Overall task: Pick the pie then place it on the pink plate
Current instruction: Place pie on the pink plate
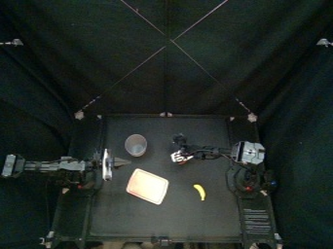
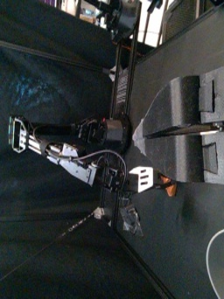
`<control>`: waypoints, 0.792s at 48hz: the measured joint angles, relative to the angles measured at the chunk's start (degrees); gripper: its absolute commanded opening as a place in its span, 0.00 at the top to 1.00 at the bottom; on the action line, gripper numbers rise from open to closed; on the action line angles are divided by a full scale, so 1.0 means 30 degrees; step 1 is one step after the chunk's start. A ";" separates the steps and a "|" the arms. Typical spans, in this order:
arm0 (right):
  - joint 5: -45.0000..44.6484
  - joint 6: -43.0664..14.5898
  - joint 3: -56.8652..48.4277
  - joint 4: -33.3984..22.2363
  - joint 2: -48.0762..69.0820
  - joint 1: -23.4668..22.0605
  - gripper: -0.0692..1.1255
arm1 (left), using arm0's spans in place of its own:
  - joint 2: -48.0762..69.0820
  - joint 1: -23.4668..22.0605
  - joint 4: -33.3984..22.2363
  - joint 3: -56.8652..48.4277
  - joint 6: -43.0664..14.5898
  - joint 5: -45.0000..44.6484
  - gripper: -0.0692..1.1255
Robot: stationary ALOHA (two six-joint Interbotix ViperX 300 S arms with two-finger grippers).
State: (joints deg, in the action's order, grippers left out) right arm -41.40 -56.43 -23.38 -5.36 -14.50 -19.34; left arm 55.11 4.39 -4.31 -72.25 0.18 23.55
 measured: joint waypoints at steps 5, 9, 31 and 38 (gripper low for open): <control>-0.0029 0.0000 0.0029 -0.0205 -0.0029 0.0117 0.45 | 0.0000 0.0000 0.0000 0.0000 0.0000 0.0000 0.92; -0.0088 0.0029 0.0117 -0.0264 -0.0029 0.0264 0.47 | 0.0000 0.0000 0.0000 0.0000 -0.0029 0.0000 0.92; -0.0088 0.0088 0.4131 -0.2432 0.0498 0.5273 0.47 | 0.0000 0.0146 -0.0586 -0.0117 0.0000 0.0029 0.92; 0.0000 -0.0029 0.5830 -0.2842 -0.0674 0.6855 0.47 | 0.0000 0.0264 -0.0615 -0.0117 -0.0088 0.0000 0.92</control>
State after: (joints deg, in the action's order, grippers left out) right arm -41.40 -56.51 -5.89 -13.89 -16.52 1.23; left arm 55.11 5.19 -6.15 -72.60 -0.09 23.55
